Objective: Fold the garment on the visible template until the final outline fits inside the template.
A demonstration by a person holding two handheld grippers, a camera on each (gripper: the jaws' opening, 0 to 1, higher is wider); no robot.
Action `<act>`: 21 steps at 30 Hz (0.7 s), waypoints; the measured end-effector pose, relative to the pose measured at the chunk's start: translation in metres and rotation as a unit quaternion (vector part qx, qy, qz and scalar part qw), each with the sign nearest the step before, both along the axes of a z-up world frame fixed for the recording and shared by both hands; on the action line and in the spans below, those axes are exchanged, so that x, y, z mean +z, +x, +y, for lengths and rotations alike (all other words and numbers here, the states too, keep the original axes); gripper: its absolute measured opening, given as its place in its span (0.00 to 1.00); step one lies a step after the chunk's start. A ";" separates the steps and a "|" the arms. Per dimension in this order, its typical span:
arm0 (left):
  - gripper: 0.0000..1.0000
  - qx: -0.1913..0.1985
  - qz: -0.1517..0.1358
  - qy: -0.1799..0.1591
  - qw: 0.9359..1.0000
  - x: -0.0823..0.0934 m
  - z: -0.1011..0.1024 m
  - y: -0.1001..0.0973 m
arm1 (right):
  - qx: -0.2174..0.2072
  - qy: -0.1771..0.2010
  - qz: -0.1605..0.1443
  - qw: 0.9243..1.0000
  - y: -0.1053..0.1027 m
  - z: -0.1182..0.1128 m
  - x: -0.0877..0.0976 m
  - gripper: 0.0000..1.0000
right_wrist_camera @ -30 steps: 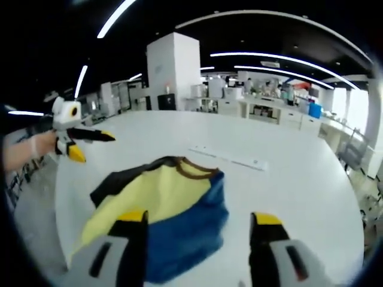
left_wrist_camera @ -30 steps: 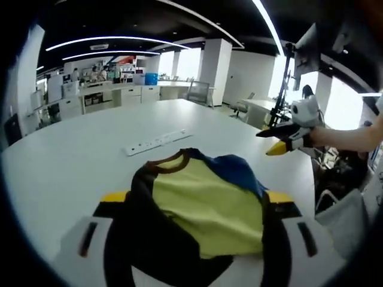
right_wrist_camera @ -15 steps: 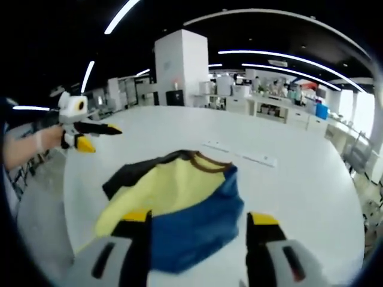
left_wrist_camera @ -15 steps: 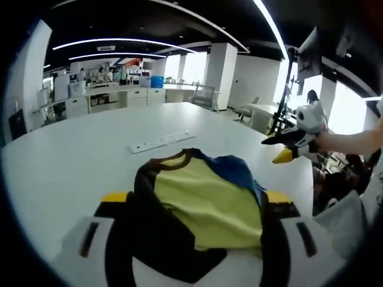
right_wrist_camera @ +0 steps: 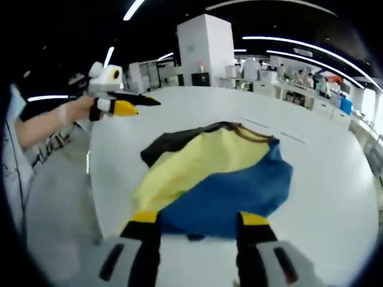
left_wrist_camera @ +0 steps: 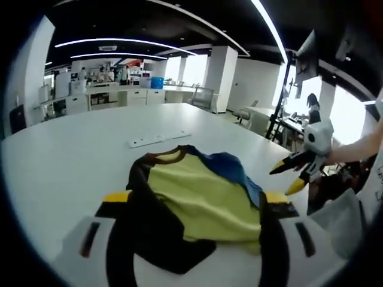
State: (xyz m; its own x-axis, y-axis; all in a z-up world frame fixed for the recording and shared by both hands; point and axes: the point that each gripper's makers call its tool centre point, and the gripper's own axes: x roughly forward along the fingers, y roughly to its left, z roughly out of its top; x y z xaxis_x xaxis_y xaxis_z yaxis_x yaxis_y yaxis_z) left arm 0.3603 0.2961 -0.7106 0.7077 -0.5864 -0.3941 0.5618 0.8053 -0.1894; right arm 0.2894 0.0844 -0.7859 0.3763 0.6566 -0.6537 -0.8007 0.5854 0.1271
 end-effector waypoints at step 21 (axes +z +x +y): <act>0.81 0.021 0.015 -0.014 1.000 -0.011 0.015 -0.025 | -0.118 0.078 0.149 0.979 -0.032 0.028 -0.048 0.17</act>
State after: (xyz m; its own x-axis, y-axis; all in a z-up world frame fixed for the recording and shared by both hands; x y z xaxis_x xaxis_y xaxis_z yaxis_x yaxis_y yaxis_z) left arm 0.3356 0.3109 -0.7216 0.7202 -0.5675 -0.3990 0.5215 0.8222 -0.2281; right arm 0.2574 0.1123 -0.8339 0.3373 0.6744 -0.6568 -0.5596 0.7047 0.4362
